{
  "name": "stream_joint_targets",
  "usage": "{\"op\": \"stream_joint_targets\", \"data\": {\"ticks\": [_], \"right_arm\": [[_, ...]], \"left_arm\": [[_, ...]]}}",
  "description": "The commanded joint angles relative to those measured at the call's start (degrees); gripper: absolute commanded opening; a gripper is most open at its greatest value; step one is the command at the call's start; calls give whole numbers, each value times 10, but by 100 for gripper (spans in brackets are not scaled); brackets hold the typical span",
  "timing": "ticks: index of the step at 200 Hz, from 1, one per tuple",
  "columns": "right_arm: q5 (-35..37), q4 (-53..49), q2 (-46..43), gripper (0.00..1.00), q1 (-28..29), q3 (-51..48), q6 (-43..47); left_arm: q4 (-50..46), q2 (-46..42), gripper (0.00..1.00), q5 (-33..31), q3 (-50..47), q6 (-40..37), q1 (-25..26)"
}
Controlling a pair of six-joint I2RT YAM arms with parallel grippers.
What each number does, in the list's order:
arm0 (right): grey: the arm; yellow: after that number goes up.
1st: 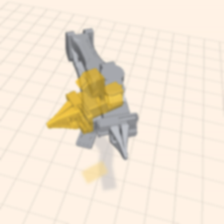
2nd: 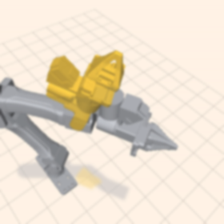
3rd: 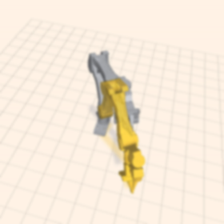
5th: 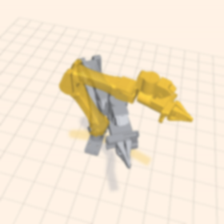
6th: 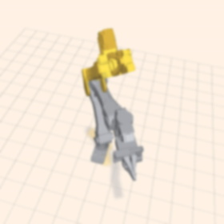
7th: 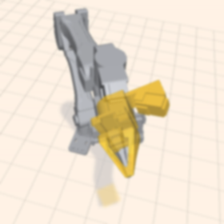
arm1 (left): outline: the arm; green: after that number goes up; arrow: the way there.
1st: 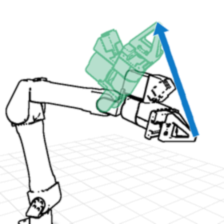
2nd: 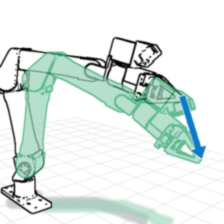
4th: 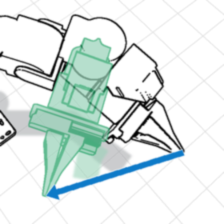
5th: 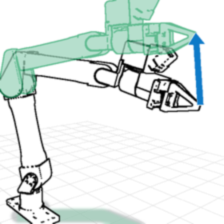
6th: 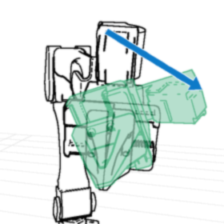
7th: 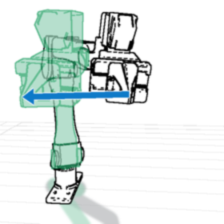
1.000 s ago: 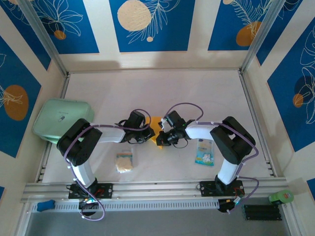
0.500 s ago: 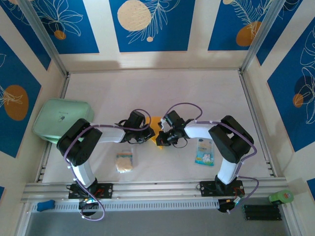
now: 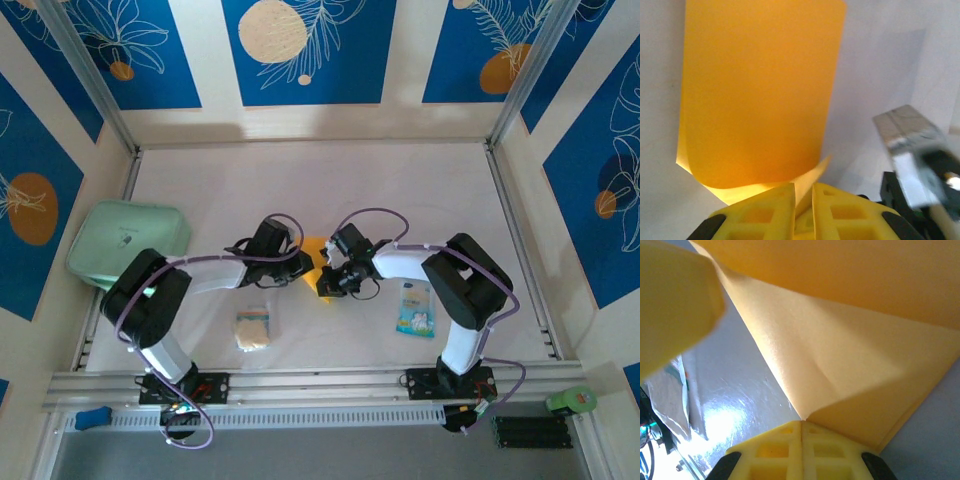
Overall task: Fold a paper plane with a square sheet of paper (pick it up from the middle)
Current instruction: Third fold the triangle at the center of the table.
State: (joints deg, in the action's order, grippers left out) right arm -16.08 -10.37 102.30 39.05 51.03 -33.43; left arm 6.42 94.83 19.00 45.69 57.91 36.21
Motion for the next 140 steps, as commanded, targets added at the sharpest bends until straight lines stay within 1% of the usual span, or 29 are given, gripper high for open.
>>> {"op": "stream_joint_targets", "data": {"ticks": [1, 34, 64, 105, 140], "right_arm": [[31, -58, 29, 0, 2, -2, 7], [32, -66, 36, 0, 2, 5, 6], [34, -74, 40, 0, 1, 10, 6], [36, -79, 42, 0, 0, 11, 7], [33, -80, 40, 0, 0, 8, 12]], "left_arm": [[-20, -9, 17, 10, 3, -35, -3], [12, 13, 15, 38, -9, -28, 5], [20, 36, 14, 40, -2, -29, 11], [5, 57, 13, 19, 8, -34, 10], [-29, 64, 12, -14, 12, -34, 10]]}}
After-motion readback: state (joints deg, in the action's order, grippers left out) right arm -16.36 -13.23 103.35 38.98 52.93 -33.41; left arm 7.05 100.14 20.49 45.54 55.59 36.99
